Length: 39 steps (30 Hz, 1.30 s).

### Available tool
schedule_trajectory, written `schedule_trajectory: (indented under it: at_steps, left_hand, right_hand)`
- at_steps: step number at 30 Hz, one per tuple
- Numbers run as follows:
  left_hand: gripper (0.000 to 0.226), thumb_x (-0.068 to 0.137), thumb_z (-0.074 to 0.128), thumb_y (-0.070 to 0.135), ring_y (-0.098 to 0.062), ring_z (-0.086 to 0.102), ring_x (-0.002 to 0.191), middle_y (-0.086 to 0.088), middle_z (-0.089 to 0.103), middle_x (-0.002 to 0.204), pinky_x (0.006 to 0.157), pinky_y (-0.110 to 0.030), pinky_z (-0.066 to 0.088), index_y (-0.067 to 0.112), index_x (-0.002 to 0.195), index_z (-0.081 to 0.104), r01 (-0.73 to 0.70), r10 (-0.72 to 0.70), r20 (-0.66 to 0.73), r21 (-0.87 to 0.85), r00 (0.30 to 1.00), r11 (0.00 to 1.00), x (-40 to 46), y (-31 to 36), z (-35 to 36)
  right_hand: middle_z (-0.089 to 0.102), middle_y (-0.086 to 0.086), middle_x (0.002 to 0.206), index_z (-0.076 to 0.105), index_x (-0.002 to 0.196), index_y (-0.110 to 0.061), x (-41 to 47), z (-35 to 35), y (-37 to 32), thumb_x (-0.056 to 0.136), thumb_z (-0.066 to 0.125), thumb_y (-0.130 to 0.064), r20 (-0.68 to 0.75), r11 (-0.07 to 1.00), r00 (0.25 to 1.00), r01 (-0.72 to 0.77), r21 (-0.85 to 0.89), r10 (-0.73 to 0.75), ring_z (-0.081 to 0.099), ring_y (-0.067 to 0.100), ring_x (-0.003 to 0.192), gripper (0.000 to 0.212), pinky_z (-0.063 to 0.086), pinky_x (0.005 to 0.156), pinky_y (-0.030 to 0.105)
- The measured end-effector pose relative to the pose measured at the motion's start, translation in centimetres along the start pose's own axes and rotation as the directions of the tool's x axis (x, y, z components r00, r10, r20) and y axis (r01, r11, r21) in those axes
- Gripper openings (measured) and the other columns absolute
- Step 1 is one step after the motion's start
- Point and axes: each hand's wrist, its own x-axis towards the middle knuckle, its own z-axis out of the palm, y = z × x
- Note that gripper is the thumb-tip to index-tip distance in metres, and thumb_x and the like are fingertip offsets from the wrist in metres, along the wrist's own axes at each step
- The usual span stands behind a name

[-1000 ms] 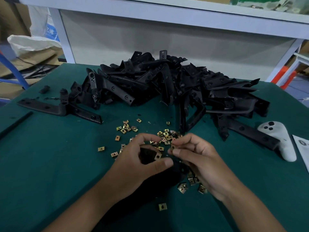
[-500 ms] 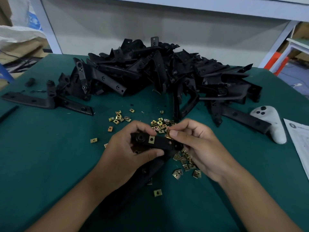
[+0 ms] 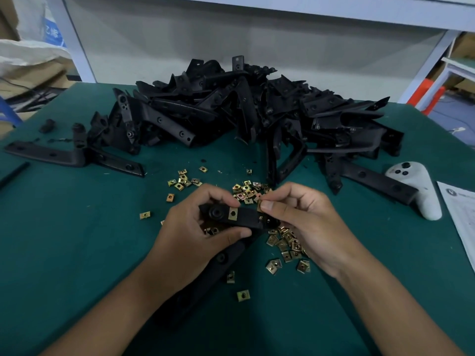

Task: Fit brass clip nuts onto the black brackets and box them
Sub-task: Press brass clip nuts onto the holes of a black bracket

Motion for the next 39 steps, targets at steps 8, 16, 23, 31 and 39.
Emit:
schedule_trajectory:
  at_steps: [8, 16, 23, 31, 39]
  left_hand:
    - [0.035, 0.071, 0.085, 0.04, -0.006, 0.071, 0.084, 0.012, 0.072, 0.094, 0.076, -0.014, 0.054, 0.041, 0.098, 0.064, -0.016, 0.016, 0.007, 0.009, 1.0, 1.0, 0.09, -0.25, -0.02]
    - [0.034, 0.069, 0.086, 0.04, -0.003, 0.071, 0.082, 0.015, 0.073, 0.092, 0.075, -0.012, 0.053, 0.043, 0.096, 0.065, 0.001, -0.001, -0.006, -0.026, 1.0, 1.0, 0.05, -0.15, 0.16]
    - [0.037, 0.073, 0.09, 0.028, 0.0, 0.069, 0.079, 0.017, 0.072, 0.088, 0.072, -0.01, 0.052, 0.042, 0.096, 0.065, 0.002, -0.002, 0.008, -0.016, 1.0, 1.0, -0.05, 0.04, -0.01]
    - [0.034, 0.071, 0.086, 0.025, 0.0, 0.07, 0.08, 0.017, 0.073, 0.089, 0.073, -0.01, 0.052, 0.038, 0.094, 0.065, 0.003, -0.003, 0.006, -0.065, 1.0, 0.998, -0.03, 0.44, -0.06]
    - [0.035, 0.068, 0.086, 0.039, -0.008, 0.072, 0.082, 0.01, 0.074, 0.09, 0.073, -0.017, 0.056, 0.041, 0.095, 0.065, 0.015, -0.018, -0.039, -0.083, 0.999, 0.996, 0.0, 0.19, -0.05]
  right_hand:
    - [0.075, 0.001, 0.082, 0.077, 0.083, -0.023, 0.01, -0.3, -0.14, 0.08, 0.076, -0.018, 0.023, 1.0, 1.0, 0.01, -0.004, -0.01, 0.068, 0.013, 0.081, 0.006, 0.051, 0.081, 0.026]
    - [0.074, -0.001, 0.081, 0.077, 0.082, -0.025, 0.07, -0.49, -0.22, 0.08, 0.075, -0.019, 0.045, 0.999, 0.999, 0.028, -0.016, -0.028, 0.068, 0.012, 0.081, 0.007, 0.05, 0.082, 0.027]
    - [0.076, 0.004, 0.094, 0.077, 0.087, -0.026, -0.04, -0.54, -0.19, 0.079, 0.076, -0.036, 0.062, 0.996, 0.996, 0.061, -0.071, -0.057, 0.069, 0.017, 0.09, 0.013, 0.05, 0.087, 0.032]
    - [0.076, -0.002, 0.096, 0.078, 0.09, -0.028, -0.06, -0.18, -0.09, 0.088, 0.063, -0.044, 0.029, 0.989, 0.993, 0.117, -0.091, -0.115, 0.068, 0.01, 0.094, 0.023, 0.046, 0.085, 0.03]
    - [0.077, -0.004, 0.095, 0.079, 0.09, -0.027, -0.12, -0.09, -0.08, 0.087, 0.064, -0.044, 0.033, 0.988, 0.992, 0.126, -0.084, -0.124, 0.07, 0.009, 0.094, 0.023, 0.051, 0.083, 0.023]
